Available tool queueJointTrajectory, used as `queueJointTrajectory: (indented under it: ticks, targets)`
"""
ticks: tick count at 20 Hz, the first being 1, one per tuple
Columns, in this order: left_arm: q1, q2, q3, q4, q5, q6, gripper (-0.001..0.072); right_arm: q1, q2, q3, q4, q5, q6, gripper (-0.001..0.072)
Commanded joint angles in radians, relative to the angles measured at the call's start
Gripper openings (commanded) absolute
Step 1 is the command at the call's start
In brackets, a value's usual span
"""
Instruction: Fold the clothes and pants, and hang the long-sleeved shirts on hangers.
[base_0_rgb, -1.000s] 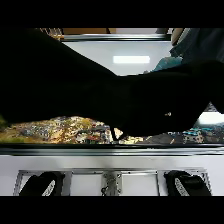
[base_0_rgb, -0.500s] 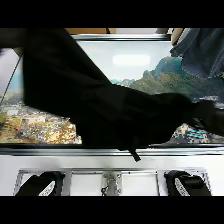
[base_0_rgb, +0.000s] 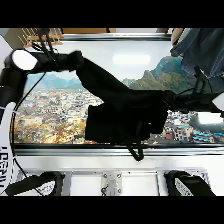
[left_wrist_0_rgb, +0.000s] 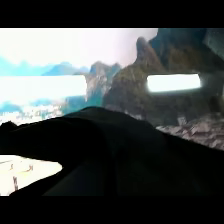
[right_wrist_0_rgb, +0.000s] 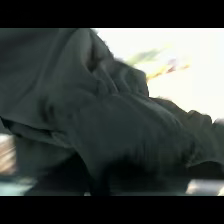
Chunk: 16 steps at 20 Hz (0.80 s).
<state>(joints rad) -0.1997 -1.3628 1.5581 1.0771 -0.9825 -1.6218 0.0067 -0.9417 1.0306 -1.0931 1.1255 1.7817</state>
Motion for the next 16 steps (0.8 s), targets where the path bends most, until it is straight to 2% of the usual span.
queueJointTrajectory:
  ticks: [1, 2, 5, 9, 14, 16]
  targets:
    - [-0.012, -0.037, -0.032, 0.121, -0.117, -0.002, 0.0009, -0.005, -0.099, -0.007, -0.048, -0.103, -0.1, 0.0578]
    - [-0.012, -0.037, -0.055, 0.129, -0.114, -0.002, 0.0009, -0.005, -0.118, -0.007, -0.049, -0.106, -0.125, 0.0607]
    - [0.012, -0.037, -0.144, 0.127, -0.116, -0.002, 0.0009, -0.008, -0.143, -0.008, -0.051, -0.099, -0.187, 0.0606]
    - [0.047, -0.037, -0.225, 0.125, -0.117, -0.002, 0.0008, -0.024, -0.172, -0.012, -0.1, -0.099, -0.192, 0.0606]
    - [0.054, -0.036, -0.227, 0.126, -0.118, -0.002, 0.0009, -0.037, -0.35, -0.004, -0.01, -0.238, -0.302, 0.0606]
    - [0.054, -0.036, -0.227, 0.126, -0.118, -0.002, 0.0009, -0.048, -0.453, 0.032, 0.087, -0.243, -0.416, 0.0606]
